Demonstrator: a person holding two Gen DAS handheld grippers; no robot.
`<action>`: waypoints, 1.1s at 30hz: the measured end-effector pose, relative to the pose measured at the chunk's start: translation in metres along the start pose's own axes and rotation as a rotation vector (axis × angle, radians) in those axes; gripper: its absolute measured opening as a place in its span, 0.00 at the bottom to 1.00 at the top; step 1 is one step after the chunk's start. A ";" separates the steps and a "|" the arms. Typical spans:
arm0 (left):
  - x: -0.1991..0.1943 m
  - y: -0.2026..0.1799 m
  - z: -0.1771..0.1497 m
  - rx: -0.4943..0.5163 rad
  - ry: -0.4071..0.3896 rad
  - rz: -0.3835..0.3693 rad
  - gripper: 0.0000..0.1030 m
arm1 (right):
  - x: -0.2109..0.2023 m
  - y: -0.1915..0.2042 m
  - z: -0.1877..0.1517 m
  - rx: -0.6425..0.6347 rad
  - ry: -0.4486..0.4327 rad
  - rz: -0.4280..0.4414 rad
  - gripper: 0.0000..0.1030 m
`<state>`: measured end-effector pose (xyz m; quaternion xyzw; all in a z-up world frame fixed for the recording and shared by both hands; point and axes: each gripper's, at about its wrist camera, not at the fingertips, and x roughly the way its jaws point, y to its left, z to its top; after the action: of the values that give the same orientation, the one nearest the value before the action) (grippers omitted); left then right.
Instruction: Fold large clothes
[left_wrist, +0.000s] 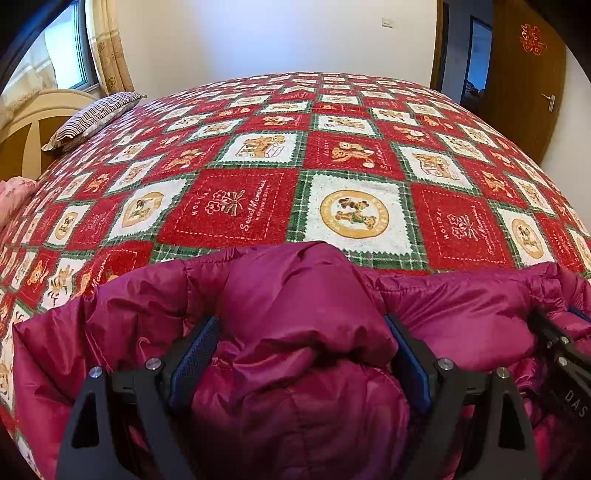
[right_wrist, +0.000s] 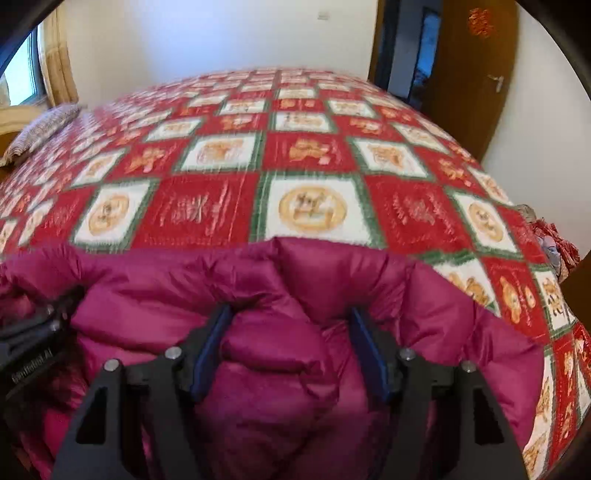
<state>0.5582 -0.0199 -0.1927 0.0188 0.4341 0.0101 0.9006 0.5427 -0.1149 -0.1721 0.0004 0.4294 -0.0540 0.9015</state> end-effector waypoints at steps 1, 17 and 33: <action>0.000 0.000 0.000 0.000 -0.001 0.000 0.87 | 0.001 0.003 -0.001 -0.014 -0.006 -0.017 0.68; -0.002 0.003 0.004 -0.001 0.037 -0.024 0.91 | -0.007 -0.005 -0.002 0.018 -0.014 0.016 0.66; -0.254 0.149 -0.120 -0.121 -0.179 -0.526 0.90 | -0.301 -0.127 -0.158 0.176 -0.399 0.090 0.67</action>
<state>0.3059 0.1232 -0.0622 -0.1475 0.3415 -0.1996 0.9065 0.2199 -0.2047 -0.0326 0.0877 0.2359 -0.0498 0.9665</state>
